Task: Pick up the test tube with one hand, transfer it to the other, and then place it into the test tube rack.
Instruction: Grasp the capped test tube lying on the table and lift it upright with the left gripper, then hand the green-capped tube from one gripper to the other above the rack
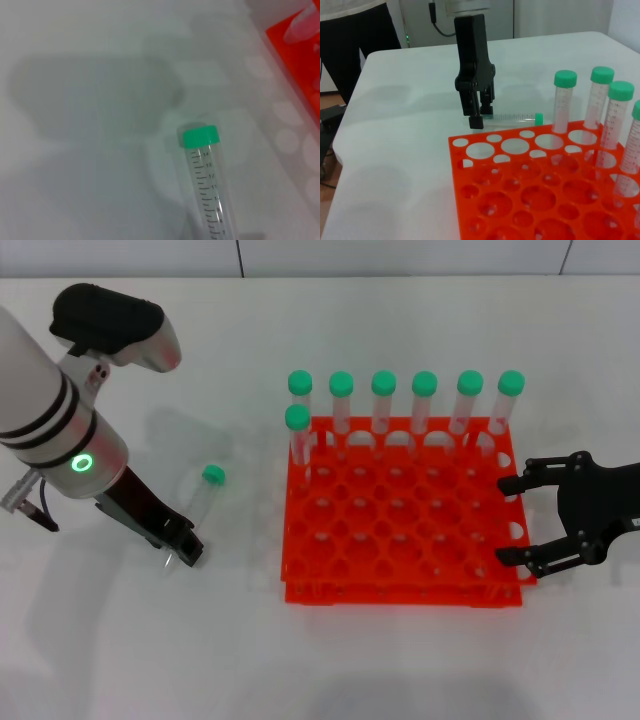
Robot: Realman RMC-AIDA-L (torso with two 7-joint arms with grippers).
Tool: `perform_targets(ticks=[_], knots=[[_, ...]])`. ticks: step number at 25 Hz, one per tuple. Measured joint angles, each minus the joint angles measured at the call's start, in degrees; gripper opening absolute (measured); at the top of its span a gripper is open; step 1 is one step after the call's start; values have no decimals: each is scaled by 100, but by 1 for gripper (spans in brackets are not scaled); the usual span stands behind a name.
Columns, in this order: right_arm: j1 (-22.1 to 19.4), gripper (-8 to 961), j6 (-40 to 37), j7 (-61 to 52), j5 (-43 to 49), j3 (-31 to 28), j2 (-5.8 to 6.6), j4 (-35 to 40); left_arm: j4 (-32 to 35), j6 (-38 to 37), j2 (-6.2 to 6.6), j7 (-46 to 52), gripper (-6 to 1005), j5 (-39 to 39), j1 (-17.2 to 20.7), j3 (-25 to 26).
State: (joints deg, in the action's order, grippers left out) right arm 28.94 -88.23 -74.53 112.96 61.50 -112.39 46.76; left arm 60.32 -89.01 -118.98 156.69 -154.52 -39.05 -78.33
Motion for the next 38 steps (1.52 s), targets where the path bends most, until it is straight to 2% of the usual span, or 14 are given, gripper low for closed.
perform_targets(ticks=[8, 13, 20, 24, 28, 32, 38], knots=[[-3, 857, -3, 0, 0, 3, -2, 0, 9, 84, -13, 98, 455, -116, 2, -147], [-3, 857, -10, -13, -2, 2, -2, 0, 158, 76, -24, 102, 280, -117, 68, -140], [-21, 857, -10, -38, -4, -14, -2, 0, 501, 41, -19, 106, 197, 27, 130, -126], [-21, 856, -10, -40, -4, -22, -2, 0, 636, 40, -15, 108, 198, 34, 175, -113], [-33, 856, -16, -43, -5, -42, -2, 0, 1071, 23, -9, 146, 200, 7, 388, -3], [-36, 856, -35, -44, -20, -44, 3, 0, 1781, 57, -3, 140, 201, -14, 748, 259], [-38, 856, -46, -44, -47, -51, 8, 0, 2666, 631, -27, -14, 204, 199, 1417, 308]])
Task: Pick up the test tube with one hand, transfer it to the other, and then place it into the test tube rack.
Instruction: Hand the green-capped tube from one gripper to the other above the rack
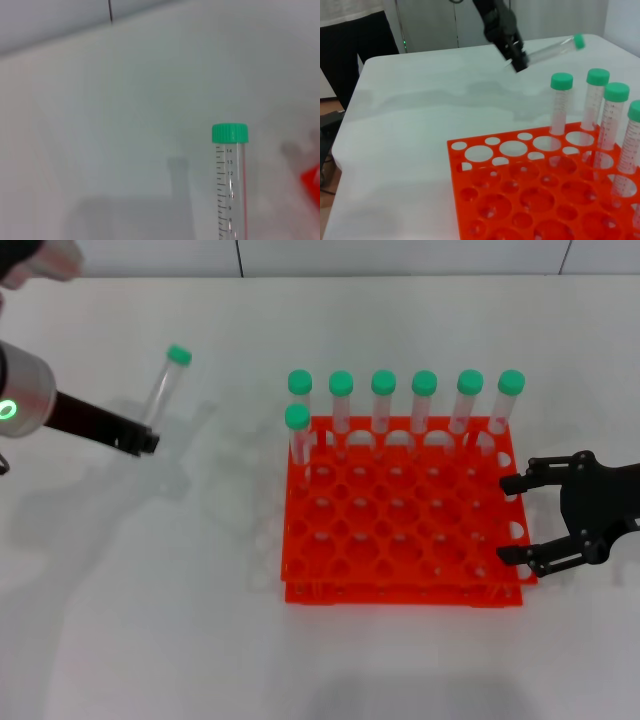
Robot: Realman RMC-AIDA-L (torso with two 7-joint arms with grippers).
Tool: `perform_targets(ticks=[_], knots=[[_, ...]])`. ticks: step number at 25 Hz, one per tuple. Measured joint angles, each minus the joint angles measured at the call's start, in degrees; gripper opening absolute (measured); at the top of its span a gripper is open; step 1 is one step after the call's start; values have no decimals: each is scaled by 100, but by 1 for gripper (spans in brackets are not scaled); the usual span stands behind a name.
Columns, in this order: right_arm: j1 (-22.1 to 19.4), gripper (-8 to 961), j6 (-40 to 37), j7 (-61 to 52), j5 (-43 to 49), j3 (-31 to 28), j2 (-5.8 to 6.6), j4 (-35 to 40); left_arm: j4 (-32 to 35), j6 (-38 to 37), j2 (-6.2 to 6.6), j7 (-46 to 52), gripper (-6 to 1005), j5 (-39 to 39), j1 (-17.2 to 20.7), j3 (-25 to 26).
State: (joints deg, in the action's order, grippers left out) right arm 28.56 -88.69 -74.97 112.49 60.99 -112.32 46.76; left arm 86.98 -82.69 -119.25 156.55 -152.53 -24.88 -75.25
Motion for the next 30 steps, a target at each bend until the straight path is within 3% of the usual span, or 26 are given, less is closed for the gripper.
perform_targets(ticks=[4, 9, 15, 16, 17, 22, 25, 28, 30], knots=[[-7, 857, -3, 0, -2, -3, -1, 0, 257, 685, -1, -505, 205, 508, 433, -7], [-17, 857, 0, 0, -11, -9, -24, 0, 183, 1865, -2, -1867, 207, 1704, 956, -16], [-17, 856, 31, 10, -15, -9, -95, -8, -553, 2906, 3, -4111, 209, 3755, 1237, 80], [-18, 856, 31, 10, -17, -9, -106, -9, -553, 2906, 3, -4111, 209, 3755, 1237, 80], [-18, 856, 33, 6, -17, -9, -119, -9, -981, 2962, 11, -5047, 210, 4651, 1195, 224], [-29, 856, 24, 11, -45, -58, -150, -8, -1615, 2669, 19, -6118, 212, 5754, 1055, 542], [-58, 856, 5, 30, -55, -140, -154, -6, -2231, 1803, 44, -6944, 213, 6704, 876, 1080], [-70, 857, 6, 36, -76, -150, -159, -4, -3016, 667, 174, -7427, 214, 7253, 559, 1808], [-72, 857, 8, 38, -80, -149, -159, -3, -3578, 26, 359, -7510, 215, 7307, 269, 2143]])
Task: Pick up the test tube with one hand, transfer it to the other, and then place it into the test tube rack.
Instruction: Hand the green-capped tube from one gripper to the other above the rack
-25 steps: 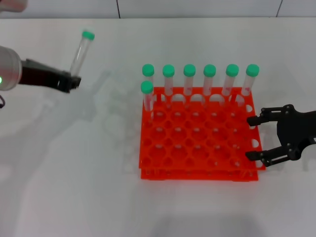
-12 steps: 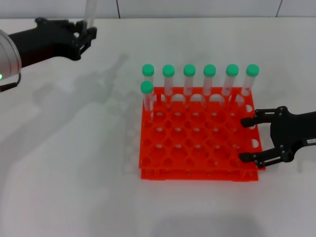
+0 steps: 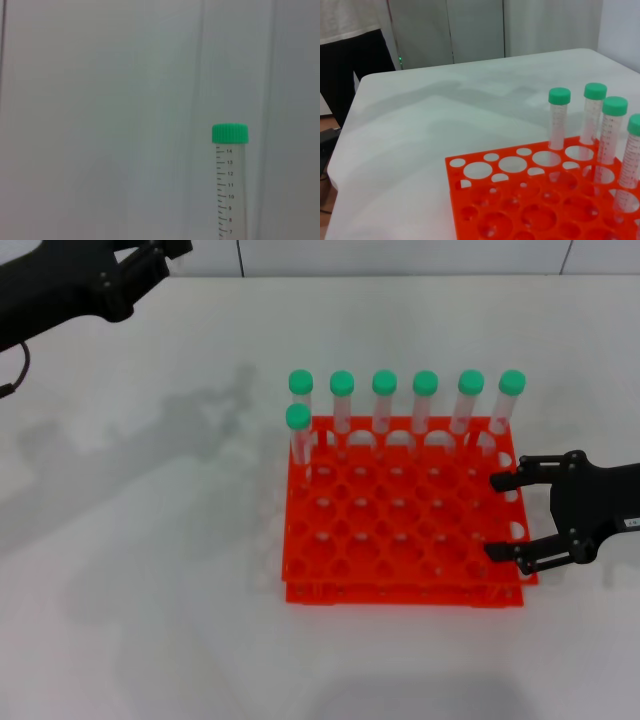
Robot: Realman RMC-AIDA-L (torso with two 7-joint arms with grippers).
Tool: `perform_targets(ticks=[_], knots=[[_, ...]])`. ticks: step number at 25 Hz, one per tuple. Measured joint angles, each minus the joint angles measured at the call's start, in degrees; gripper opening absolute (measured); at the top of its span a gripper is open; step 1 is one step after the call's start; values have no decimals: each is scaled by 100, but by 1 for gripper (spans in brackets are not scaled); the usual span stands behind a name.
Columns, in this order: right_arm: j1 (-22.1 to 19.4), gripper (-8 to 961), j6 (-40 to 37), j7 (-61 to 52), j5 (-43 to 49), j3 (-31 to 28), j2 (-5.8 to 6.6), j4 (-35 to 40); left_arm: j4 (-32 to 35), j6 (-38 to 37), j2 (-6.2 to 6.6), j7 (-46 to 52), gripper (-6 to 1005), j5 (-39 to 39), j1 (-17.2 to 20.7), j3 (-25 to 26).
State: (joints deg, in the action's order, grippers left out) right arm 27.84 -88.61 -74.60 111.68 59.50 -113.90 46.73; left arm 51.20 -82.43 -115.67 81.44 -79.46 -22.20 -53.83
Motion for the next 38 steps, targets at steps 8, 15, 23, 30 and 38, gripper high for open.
perform_targets(ticks=[8, 15, 23, 30, 38], knots=[[1, 855, 28, 9, -22, -4, 0, 3, -1094, -790, 574, 5, 217, -661, -803, 105], [4, 853, 34, 100, -92, -9, -47, 3, -1201, -1069, 724, 212, 220, -1516, -1410, 105], [0, 851, 38, 150, -241, -9, -103, 10, -1999, -781, 747, 288, 223, -2394, -2345, 106], [-4, 849, 38, 157, -377, -8, -114, -21, -2387, -433, 493, 289, 226, -3049, -2887, 72], [-16, 847, 43, 157, -402, -188, -115, -71, -2407, -137, 179, 300, 228, -3668, -3016, 53]])
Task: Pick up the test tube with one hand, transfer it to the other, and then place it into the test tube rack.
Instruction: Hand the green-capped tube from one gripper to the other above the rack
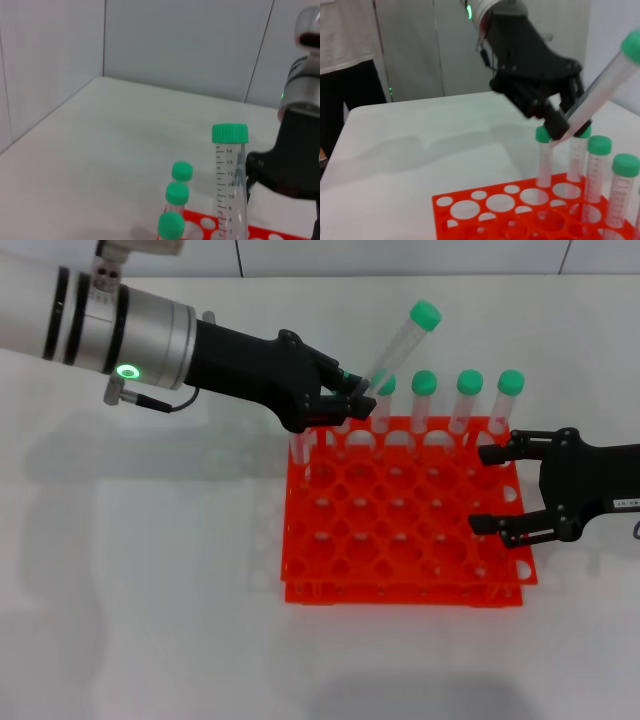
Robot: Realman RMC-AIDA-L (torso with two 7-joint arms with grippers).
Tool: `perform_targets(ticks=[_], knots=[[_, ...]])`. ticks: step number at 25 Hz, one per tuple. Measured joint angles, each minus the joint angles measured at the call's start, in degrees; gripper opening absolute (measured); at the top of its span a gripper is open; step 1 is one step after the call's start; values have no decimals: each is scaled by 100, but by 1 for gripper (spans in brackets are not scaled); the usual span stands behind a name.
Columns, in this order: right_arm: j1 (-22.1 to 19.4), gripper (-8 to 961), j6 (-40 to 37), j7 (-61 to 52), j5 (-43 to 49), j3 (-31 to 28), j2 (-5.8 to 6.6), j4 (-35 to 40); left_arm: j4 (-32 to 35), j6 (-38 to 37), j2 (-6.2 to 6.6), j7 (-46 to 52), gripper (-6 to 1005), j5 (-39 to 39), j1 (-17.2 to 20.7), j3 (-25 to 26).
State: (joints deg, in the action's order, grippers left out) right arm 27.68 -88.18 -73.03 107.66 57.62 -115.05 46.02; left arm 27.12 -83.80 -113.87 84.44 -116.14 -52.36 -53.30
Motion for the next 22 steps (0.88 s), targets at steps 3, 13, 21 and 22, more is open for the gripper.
perform_targets(ticks=[3, 13, 21, 22], knots=[[-6, 846, -1, 0, 0, -31, 0, -4, -4, 100, -37, -36, 230, -56, 20, -5], [-29, 843, 1, -14, -8, -138, 5, -6, 19, 148, -162, -618, 233, 172, 109, 17], [-123, 841, -67, -50, -105, -523, 14, -5, 8, 106, -206, -918, 236, 267, 190, 13], [-123, 841, -77, -72, -115, -546, 27, -5, 2, 106, -207, -930, 237, 266, 191, 10]])
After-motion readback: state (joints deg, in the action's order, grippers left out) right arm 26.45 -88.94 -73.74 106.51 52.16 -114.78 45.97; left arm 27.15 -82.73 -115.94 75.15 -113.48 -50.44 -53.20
